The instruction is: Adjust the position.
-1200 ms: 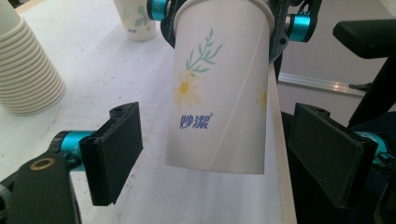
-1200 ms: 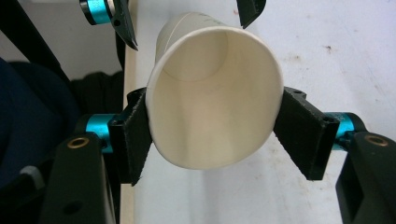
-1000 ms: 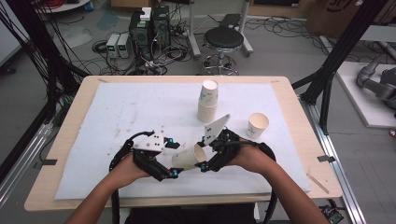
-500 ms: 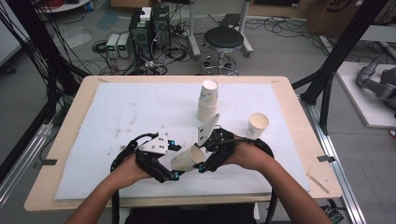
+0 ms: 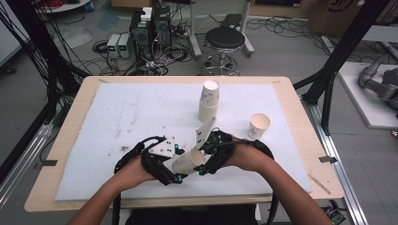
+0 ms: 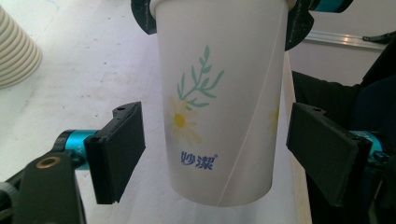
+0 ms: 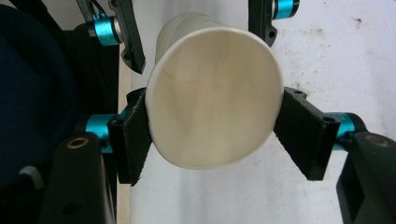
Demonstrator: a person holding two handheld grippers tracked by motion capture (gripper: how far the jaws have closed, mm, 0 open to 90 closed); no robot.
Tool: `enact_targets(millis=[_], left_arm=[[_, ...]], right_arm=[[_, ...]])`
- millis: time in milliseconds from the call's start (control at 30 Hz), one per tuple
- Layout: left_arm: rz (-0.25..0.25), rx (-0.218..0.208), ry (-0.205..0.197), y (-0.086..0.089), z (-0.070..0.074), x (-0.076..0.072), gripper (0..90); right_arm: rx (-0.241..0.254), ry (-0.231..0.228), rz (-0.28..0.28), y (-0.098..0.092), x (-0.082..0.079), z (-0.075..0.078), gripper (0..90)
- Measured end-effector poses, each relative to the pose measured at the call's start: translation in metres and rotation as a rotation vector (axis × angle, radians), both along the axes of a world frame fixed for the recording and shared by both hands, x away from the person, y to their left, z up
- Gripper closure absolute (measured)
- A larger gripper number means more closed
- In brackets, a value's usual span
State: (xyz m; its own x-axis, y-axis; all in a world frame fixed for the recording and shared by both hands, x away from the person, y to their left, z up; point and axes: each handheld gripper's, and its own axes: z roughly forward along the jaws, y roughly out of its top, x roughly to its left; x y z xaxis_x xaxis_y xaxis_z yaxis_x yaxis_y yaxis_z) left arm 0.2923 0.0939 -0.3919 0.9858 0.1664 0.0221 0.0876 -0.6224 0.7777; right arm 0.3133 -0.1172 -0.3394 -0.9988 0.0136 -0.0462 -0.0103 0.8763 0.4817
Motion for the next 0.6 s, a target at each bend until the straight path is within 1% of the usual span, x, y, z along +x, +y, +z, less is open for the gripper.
enact_targets(millis=[33,167,300,400,467,500,533,600], left_arm=[[-0.002,0.005,0.001,-0.001,0.000,0.000,20.2],[-0.002,0.018,0.015,-0.004,-0.002,0.001,22.0],[-0.013,0.034,0.020,-0.008,-0.003,0.001,23.8],[-0.018,0.042,0.028,-0.010,-0.004,0.001,26.7],[-0.019,0.045,0.031,-0.011,-0.005,0.002,28.9],[-0.018,0.042,0.040,-0.011,-0.005,0.002,30.4],[-0.018,0.044,0.036,-0.011,-0.005,0.002,32.9],[-0.019,0.048,0.041,-0.012,-0.006,0.002,34.7]], right_arm=[[-0.002,-0.005,0.004,0.000,0.000,0.000,31.6],[-0.009,-0.004,0.006,0.002,0.000,-0.002,31.5],[-0.024,-0.003,0.009,0.004,0.000,-0.004,31.3],[-0.030,0.006,0.010,0.005,-0.001,-0.004,31.3],[-0.030,0.000,0.011,0.006,-0.001,-0.005,31.3],[-0.033,-0.001,0.014,0.006,0.000,-0.005,31.3],[-0.033,0.001,0.016,0.006,-0.001,-0.005,31.3],[-0.034,0.007,0.019,0.007,-0.001,-0.006,31.3]])
